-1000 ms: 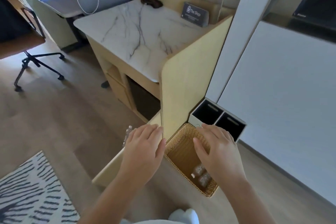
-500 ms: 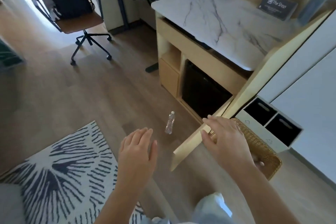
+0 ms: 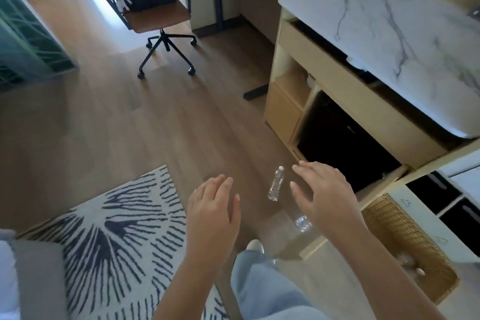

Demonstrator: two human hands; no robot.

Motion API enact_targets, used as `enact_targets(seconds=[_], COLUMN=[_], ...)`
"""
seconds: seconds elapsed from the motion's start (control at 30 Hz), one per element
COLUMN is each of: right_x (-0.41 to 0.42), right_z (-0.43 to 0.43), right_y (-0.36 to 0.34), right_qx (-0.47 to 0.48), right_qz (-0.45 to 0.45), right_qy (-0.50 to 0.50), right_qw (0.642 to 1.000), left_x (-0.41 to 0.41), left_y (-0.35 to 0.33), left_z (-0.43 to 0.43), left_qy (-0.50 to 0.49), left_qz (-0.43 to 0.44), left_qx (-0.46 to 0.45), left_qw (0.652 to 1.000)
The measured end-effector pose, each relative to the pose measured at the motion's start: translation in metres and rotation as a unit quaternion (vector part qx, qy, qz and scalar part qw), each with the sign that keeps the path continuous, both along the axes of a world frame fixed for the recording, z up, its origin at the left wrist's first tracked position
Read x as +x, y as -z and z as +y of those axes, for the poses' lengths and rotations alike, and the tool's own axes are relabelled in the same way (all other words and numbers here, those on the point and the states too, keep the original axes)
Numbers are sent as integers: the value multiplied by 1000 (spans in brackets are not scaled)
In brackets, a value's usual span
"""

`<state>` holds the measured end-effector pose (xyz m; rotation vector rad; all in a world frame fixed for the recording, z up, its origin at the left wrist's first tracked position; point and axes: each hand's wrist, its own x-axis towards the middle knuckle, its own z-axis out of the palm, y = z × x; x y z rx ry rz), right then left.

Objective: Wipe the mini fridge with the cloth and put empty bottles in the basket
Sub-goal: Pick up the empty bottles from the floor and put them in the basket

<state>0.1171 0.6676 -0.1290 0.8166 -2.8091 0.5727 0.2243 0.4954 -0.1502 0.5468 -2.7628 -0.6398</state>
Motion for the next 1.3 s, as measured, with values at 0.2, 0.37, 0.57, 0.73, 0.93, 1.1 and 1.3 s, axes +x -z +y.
enact_targets(seconds=[0.2, 0.37, 0.57, 0.73, 0.93, 1.1, 1.3], right_x=[-71, -113, -148, -179, -210, -211, -202], right_z=[-18, -23, -38, -74, -99, -89, -58], right_y=[3, 7, 14, 20, 28, 53, 122], right_qx=[6, -17, -21, -21, -36, -34, -60], right_qz=[-29, -48, -33, -19, -7, 0, -28], right_qy=[44, 110, 189, 282, 405, 462, 490], right_qw=[999, 993, 981, 959, 913, 886, 869], left_x=[-102, -161, -226, -293, -367, -394, -399], left_y=[-19, -19, -8, 5, 25, 60, 120], left_z=[-29, -43, -67, -104, -129, -100, -49], left_qy=[60, 101, 181, 273, 374, 406, 426], left_qz=[30, 36, 22, 32, 48, 42, -3], left_qx=[-33, -39, -18, -1, -11, 24, 74], left_qw=[997, 993, 983, 961, 926, 912, 902])
